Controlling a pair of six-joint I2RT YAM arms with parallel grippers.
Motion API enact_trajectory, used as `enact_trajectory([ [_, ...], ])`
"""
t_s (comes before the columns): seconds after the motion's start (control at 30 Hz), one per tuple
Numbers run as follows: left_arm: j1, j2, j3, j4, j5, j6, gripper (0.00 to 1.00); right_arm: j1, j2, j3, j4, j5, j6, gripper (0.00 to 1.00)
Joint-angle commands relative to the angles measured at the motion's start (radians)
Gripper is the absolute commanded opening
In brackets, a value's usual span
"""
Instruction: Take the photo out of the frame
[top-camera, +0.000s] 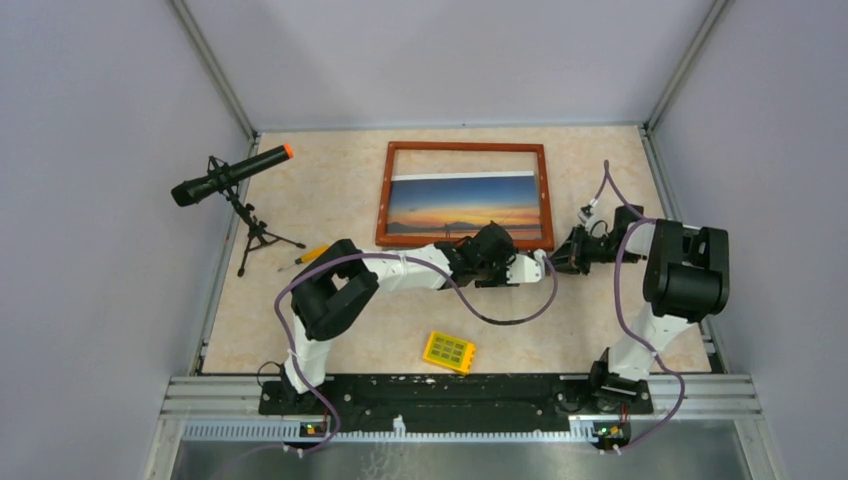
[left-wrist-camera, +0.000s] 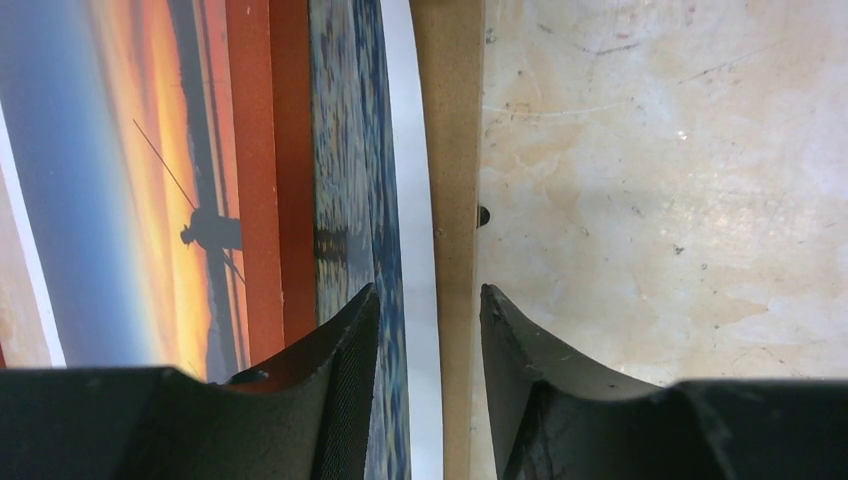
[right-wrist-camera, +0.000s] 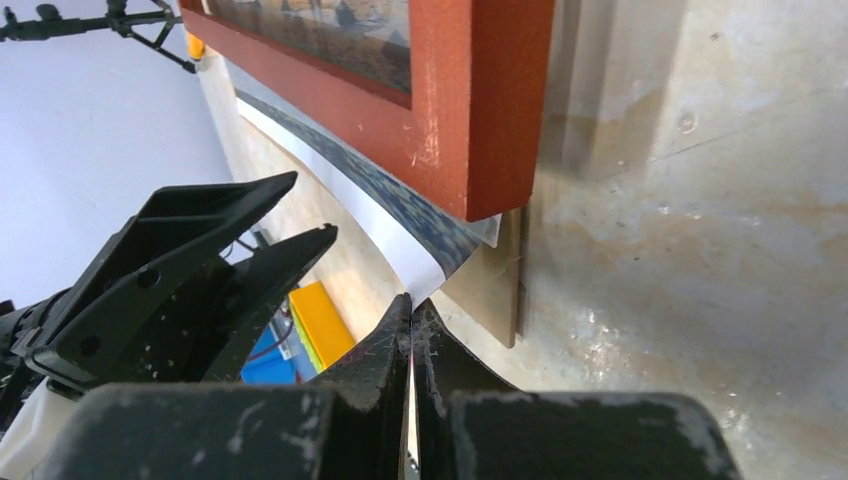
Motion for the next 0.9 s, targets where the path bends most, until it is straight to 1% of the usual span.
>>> enact_trajectory([
  [0.0,-0.007,-0.037,0.025,0.079,0.035,-0.014,0.47,-0.013,-0.069,-0.010,0.058,-0.087,0.021,0.00],
  [0.33,-0.017,0.010,0.045,0.119,0.005,-0.022,0.47,-0.013,-0.145,-0.038,0.103,-0.154,0.058,0.00],
  [0.5,-0.017,0.011,0.024,0.124,-0.018,-0.023,0.42,-0.015,-0.166,-0.042,0.101,-0.161,0.058,0.00],
  [0.57,-0.017,0.007,0.015,0.124,-0.009,-0.026,0.42,-0.015,-0.174,-0.038,0.085,-0.130,0.042,0.00],
  [0.67,-0.017,0.003,0.017,0.120,0.005,-0.034,0.42,-0.016,-0.186,-0.022,0.027,-0.028,0.007,0.01],
  [0.7,-0.016,0.001,0.018,0.116,0.009,-0.036,0.43,-0.017,-0.186,-0.012,-0.007,0.010,-0.018,0.13],
  [0.73,-0.018,-0.002,0.020,0.114,0.011,-0.038,0.44,-0.022,-0.183,-0.005,-0.049,0.037,-0.039,0.19],
  [0.8,-0.018,-0.008,0.020,0.106,0.024,-0.042,0.44,-0.034,-0.186,0.000,-0.088,0.075,-0.072,0.30],
  [0.87,-0.021,-0.016,0.016,0.100,0.050,-0.040,0.45,-0.039,-0.196,-0.010,-0.095,0.097,-0.087,0.36],
])
